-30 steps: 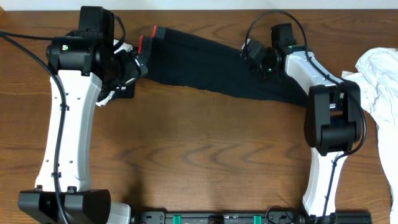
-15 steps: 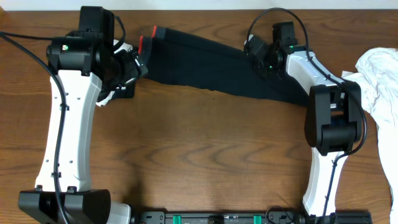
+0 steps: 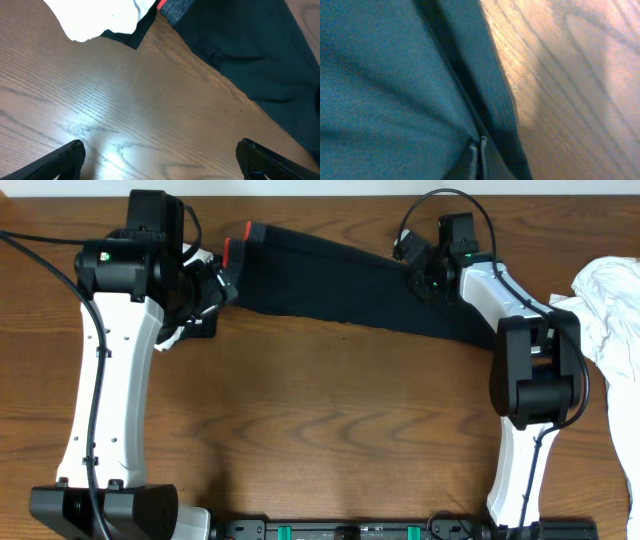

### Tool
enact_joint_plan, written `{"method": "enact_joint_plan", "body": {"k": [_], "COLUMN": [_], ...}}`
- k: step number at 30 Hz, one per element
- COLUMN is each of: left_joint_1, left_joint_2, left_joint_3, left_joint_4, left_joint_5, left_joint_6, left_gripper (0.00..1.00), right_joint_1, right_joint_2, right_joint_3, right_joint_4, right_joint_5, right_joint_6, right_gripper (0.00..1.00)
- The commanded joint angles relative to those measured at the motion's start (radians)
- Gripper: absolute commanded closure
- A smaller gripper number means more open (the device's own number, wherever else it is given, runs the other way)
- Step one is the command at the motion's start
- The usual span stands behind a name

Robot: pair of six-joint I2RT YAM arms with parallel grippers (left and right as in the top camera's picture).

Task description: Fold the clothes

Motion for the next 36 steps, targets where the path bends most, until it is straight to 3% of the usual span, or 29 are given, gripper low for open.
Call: {"method": "enact_joint_plan", "body": {"k": [1, 3, 7, 9, 13, 20, 26, 30, 36], "left_joint_1": [0.002, 0.002, 0.002, 0.002, 0.002, 0.002, 0.002, 0.002, 0.002], "left_joint_2": [0.001, 0.001, 0.001, 0.001, 0.001, 0.001, 0.001, 0.001, 0.001], "left_joint_3": [0.012, 0.012, 0.012, 0.012, 0.012, 0.012, 0.012, 0.012, 0.012], "left_joint_4": [-0.005, -0.005, -0.005, -0.005, -0.005, -0.005, -0.005, -0.005, -0.005], "left_joint_5": [-0.008, -0.008, -0.008, -0.008, -0.008, -0.008, -0.008, -0.008, -0.008], "left_joint_6": [0.002, 0.002, 0.002, 0.002, 0.002, 0.002, 0.002, 0.002, 0.002], "left_gripper": [0.02, 0.02, 0.02, 0.02, 0.02, 0.02, 0.02, 0.02, 0.02], "right_joint_1": [-0.023, -0.023, -0.027, -0.033, -0.063, -0.227, -0.422, -0.541, -0.676], "right_joint_2": [0.040, 0.031, -0.028, -0.070, -0.170, -0.348, -0.368, -0.368, -0.368], "right_joint_3": [-0.005, -0.004, -0.004, -0.003, -0.003, -0.004, -0.011, -0.071, -0.249], "right_joint_4": [0.015, 0.038, 0.069, 0.077, 0.006, -0.367, -0.620, -0.653, -0.520], "right_joint_5": [0.039, 0.055, 0.082, 0.158, 0.360, 0.262, 0.151, 0.068, -0.073], "right_joint_6": [0.068, 0.106, 0.155, 0.233, 0.435, 0.639, 0.747, 0.744, 0.743], "right_gripper": [0.84, 0.80, 0.60, 0.59, 0.44, 0.44, 0.42, 0.42, 0.43]}}
